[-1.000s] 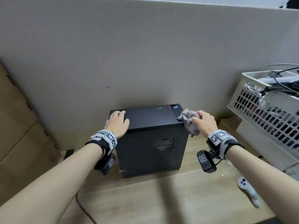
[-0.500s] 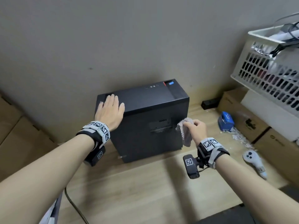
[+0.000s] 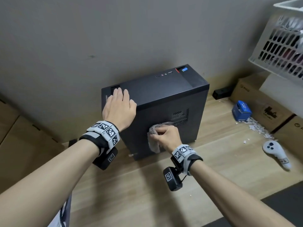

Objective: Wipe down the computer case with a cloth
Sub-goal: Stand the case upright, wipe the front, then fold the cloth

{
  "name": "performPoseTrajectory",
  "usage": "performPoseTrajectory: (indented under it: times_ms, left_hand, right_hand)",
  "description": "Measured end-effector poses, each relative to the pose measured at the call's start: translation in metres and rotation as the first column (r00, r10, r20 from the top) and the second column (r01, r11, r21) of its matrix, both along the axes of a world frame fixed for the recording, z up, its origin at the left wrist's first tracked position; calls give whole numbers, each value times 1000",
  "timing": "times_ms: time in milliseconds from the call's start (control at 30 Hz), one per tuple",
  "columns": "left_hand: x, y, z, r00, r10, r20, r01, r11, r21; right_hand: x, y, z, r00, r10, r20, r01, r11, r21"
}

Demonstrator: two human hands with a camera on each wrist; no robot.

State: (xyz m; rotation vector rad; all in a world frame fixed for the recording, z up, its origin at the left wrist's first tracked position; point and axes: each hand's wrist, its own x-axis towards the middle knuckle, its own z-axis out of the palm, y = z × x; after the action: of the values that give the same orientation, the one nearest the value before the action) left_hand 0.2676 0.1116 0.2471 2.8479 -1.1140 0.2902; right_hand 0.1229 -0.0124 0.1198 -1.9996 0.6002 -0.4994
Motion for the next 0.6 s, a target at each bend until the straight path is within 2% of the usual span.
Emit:
performPoseTrajectory:
  times_ms: [100, 200, 333, 433, 533, 600]
  left_hand:
    - [-1, 3, -2, 1000, -6, 2, 6, 1000, -8]
    - [-2, 5, -1, 1000, -4, -8, 4, 1000, -18]
    - [-4, 6, -1, 999, 4, -38, -5, 999, -34]
    - [-6, 4, -1, 998, 13, -66, -16, 999, -43]
    - [-3, 3, 1, 997, 13, -69, -17, 998, -53]
    - [-2, 1, 1, 998, 12, -55, -15, 998, -56]
  right_hand:
    - [1, 2, -6, 993, -114, 21, 112, 989, 92]
    - [-15, -28, -8, 954, -300, 27, 294, 946, 137]
    - [-36, -83, -19, 903, -430, -30, 430, 894, 124]
    - [-39, -103, -19, 856, -512, -74, 518, 849, 105]
    - [-29, -88, -14, 851, -517, -94, 522, 852, 40]
    - [-16, -62, -14, 899, -431, -75, 432, 902, -1]
